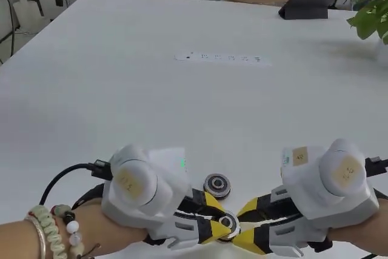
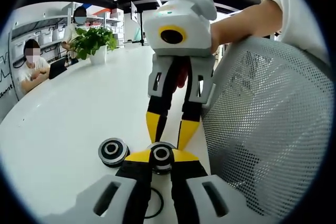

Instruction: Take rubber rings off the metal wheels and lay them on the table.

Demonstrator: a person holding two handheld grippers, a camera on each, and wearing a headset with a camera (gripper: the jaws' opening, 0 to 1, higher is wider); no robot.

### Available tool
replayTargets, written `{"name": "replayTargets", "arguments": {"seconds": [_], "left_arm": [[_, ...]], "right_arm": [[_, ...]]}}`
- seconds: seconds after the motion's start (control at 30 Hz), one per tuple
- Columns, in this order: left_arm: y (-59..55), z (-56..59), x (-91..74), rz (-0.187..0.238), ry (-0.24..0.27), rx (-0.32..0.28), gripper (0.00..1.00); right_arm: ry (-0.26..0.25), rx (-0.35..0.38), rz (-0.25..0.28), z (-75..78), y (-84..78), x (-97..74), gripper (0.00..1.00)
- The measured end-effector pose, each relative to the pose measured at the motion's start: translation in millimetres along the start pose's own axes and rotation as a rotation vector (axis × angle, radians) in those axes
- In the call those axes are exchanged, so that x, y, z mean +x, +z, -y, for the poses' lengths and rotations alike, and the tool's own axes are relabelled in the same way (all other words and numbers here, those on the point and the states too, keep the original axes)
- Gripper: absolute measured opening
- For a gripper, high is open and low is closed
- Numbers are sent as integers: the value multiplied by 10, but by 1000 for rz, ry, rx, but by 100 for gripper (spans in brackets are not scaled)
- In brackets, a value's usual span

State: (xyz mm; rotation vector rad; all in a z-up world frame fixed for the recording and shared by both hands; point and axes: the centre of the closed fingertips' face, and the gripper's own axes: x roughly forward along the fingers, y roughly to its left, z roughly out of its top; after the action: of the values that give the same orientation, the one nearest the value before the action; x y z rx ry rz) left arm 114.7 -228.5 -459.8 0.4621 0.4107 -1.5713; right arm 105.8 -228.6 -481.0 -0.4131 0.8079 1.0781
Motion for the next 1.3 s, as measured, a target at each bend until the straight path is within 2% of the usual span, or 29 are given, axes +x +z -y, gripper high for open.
{"name": "replayTargets", "arguments": {"seconds": [0.2, 0.47, 0.63, 0.7, 0.77, 0.87, 1.07, 1.13, 1.3], "left_arm": [[-2, -1, -6, 3, 2, -4, 8], [-3, 3, -12, 9, 1, -13, 7], [-1, 3, -11, 10, 2, -10, 7], [-1, 1, -10, 10, 2, -9, 7], [0, 0, -10, 10, 2, -9, 7], [-1, 0, -11, 11, 1, -10, 7], [-7, -11, -18, 8, 6, -8, 7], [-10, -19, -22, 9, 8, -10, 7], [-10, -25, -21, 8, 10, -11, 7]], "right_arm": [[-12, 1, -18, 31, -41, -13, 3], [-24, 21, -27, 56, -42, -12, 0], [-22, 109, -35, 69, -50, -19, 0], [-24, 170, -36, 72, -59, -23, 0], [-26, 267, -40, 77, -69, -24, 0], [-19, 341, -41, 84, -73, -21, 0], [-26, 448, -10, 139, -55, -43, 0], [-20, 513, 11, 149, -39, -61, 0], [-3, 572, 36, 163, -26, -89, 0]]}}
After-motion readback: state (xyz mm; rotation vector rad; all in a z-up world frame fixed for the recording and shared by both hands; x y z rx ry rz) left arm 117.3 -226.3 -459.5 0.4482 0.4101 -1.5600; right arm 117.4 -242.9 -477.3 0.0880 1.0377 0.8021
